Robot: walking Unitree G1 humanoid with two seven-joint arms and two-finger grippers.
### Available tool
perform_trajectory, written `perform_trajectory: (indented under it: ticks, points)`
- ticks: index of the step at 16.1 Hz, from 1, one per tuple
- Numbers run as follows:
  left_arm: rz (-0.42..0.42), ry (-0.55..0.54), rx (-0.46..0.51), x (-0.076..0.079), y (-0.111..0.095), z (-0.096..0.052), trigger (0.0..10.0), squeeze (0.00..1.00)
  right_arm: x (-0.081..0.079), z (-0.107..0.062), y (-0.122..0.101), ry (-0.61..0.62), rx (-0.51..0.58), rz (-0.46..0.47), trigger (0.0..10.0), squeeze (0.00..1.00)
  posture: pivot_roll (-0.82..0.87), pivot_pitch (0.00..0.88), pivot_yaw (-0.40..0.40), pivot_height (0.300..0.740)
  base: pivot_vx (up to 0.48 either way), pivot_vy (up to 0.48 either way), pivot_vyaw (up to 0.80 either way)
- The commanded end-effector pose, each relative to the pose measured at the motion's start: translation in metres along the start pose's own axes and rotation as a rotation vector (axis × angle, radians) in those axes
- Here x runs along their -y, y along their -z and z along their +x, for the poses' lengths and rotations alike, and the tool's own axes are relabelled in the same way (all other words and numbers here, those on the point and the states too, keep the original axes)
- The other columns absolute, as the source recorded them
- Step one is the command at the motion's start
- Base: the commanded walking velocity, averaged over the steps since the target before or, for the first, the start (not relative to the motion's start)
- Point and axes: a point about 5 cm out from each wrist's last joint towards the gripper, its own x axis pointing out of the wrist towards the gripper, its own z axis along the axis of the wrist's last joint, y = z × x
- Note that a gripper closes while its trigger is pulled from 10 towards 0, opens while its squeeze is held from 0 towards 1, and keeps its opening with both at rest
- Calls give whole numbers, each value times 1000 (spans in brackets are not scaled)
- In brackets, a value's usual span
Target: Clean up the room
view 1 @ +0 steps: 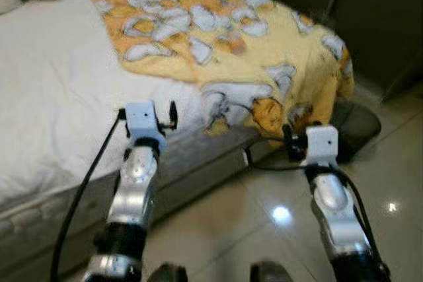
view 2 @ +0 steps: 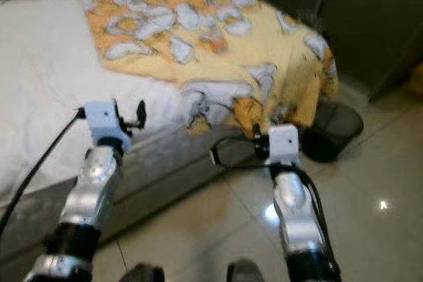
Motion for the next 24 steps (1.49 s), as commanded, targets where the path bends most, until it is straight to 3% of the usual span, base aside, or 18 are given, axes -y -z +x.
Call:
perform_trajectory:
  ticks: [1,10,13,14,15,19,21,22,24]
  points:
    - [10,4,28,-2,-7,3,10000,0,-2,5,-10,-2,42,18,10000,0,-149,0,45,697,420,0,0]
    - [-3,28,50,3,-11,4,10000,0,-2,7,-6,-9,27,12,10000,0,-144,0,47,697,418,0,0]
    - [-1,19,60,-1,-11,1,10000,0,2,6,-6,9,21,59,10000,0,-146,0,47,697,420,0,0]
    - [10,22,56,-4,-8,-4,10000,0,6,3,-5,12,17,69,10000,0,-147,0,47,697,416,0,0]
    - [92,96,23,-6,8,-26,10000,0,12,-13,2,-4,6,52,10000,0,-152,0,44,697,416,0,0]
    - [30,131,14,-2,13,-41,10000,0,15,-26,11,-7,-18,52,10000,0,-156,0,36,697,408,-133,0]
    - [74,209,15,0,14,-58,10000,0,13,-43,13,-37,-27,47,10000,0,-162,0,30,697,375,-296,0]
    - [70,187,-9,-4,18,-57,10000,0,13,-48,18,-47,-51,46,10000,0,-155,0,28,697,375,-296,0]
    - [48,177,23,6,8,-43,10000,0,12,-40,15,-25,-40,57,10000,0,-162,0,35,697,375,-292,0]
